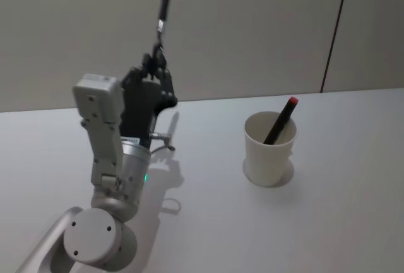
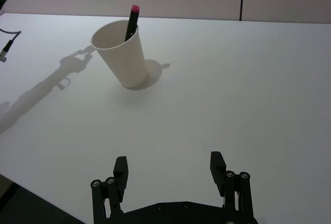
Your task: Place the pen into the pen holder.
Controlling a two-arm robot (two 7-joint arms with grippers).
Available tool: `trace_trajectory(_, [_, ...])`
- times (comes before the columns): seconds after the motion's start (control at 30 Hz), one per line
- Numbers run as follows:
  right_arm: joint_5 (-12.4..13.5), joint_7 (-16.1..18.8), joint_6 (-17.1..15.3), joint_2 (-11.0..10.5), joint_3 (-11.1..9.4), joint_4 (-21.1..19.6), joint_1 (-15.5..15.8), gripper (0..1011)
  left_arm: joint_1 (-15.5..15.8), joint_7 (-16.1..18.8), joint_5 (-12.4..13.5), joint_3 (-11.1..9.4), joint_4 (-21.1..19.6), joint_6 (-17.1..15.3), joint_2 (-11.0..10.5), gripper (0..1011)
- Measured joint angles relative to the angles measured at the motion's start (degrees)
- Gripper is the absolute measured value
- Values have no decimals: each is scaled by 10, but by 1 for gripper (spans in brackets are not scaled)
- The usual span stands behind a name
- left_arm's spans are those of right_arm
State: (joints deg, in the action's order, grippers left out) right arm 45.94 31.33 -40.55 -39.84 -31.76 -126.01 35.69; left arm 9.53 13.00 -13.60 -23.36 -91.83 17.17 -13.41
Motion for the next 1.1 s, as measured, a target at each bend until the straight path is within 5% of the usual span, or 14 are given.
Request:
trace_trajectory(0.33, [30,-8,9,-13,16,-1,-20,1001,10,15,-7,9,12,69,15,183])
trace_trajectory(0.67, [115,-31,40,-47,59,-6,-83,1001,5,-35,-14,11,11,75,12,183])
trace_trajectory(0.87, [181,-50,72,-77,99,-7,-138,1002,-1,-81,-18,12,6,61,5,183])
trace_trajectory(1.1, [262,-72,119,-108,171,0,-240,1001,-8,-150,-22,13,-3,32,-8,183])
